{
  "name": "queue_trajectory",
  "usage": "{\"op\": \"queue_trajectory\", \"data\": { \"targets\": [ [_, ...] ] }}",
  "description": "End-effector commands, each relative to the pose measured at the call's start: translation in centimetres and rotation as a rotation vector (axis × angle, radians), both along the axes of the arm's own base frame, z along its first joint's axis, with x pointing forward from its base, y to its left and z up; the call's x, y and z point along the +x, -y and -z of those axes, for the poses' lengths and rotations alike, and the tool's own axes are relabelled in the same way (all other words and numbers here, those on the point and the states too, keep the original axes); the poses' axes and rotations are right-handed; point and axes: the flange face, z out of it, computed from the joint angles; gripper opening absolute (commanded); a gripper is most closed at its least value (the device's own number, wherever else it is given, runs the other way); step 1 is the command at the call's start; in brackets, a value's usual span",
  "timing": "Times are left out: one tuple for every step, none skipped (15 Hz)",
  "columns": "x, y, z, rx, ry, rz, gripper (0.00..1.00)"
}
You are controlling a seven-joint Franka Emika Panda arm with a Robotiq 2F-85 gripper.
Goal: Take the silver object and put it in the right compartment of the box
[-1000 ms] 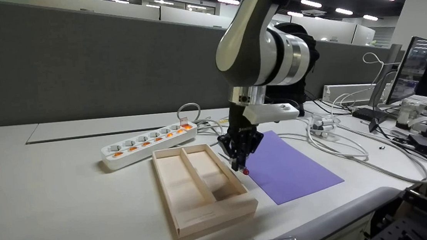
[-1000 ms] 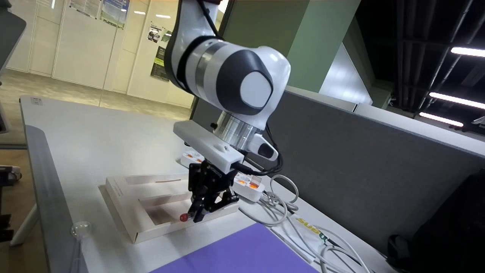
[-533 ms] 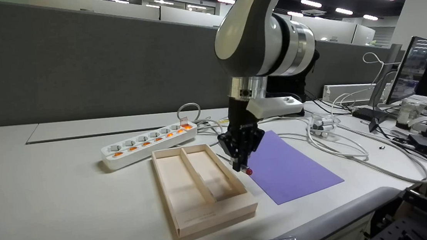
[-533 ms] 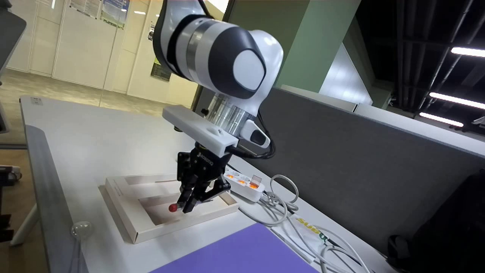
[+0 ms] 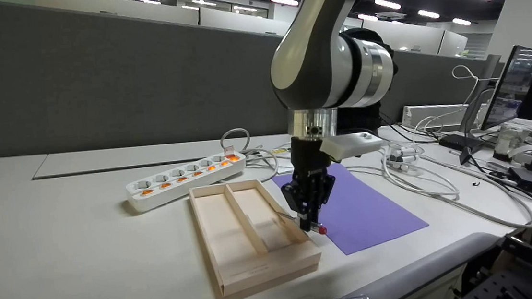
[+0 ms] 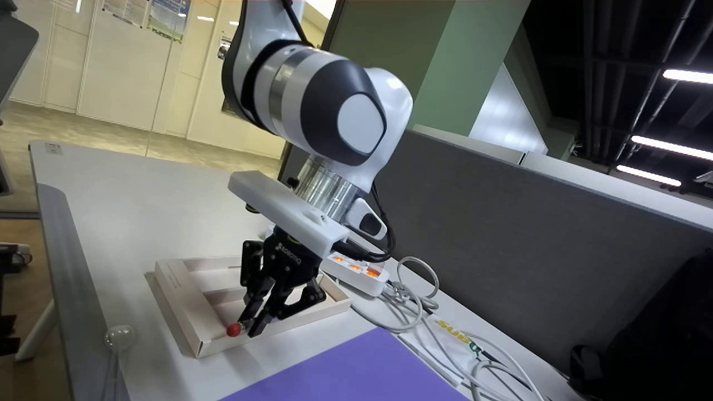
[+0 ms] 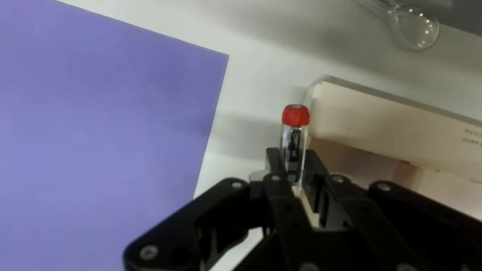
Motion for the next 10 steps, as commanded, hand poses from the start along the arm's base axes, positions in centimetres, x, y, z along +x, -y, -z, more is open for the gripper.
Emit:
{"op": "queue_trajectory", "data": {
  "targets": [
    [0.41,0.36,0.48,0.006,-0.021,-0.051,0.04],
    [0.44,0.35,0.38,0.008,-0.021,-0.062,0.04],
    [0.46,0.33,0.32,0.010,-0.021,-0.071,0.04],
    [0.49,0.31,0.29,0.012,-0.022,-0.077,0.04],
    [0.56,0.29,0.26,0.013,-0.020,-0.082,0.04],
    [0.63,0.27,0.22,0.016,-0.019,-0.084,0.04],
    [0.69,0.23,0.21,0.019,-0.017,-0.086,0.04],
    [0.78,0.17,0.18,0.022,-0.014,-0.085,0.04],
    [0.81,0.12,0.17,0.024,-0.014,-0.086,0.43],
    [0.83,0.10,0.17,0.025,-0.015,-0.086,0.43]
  ]
}}
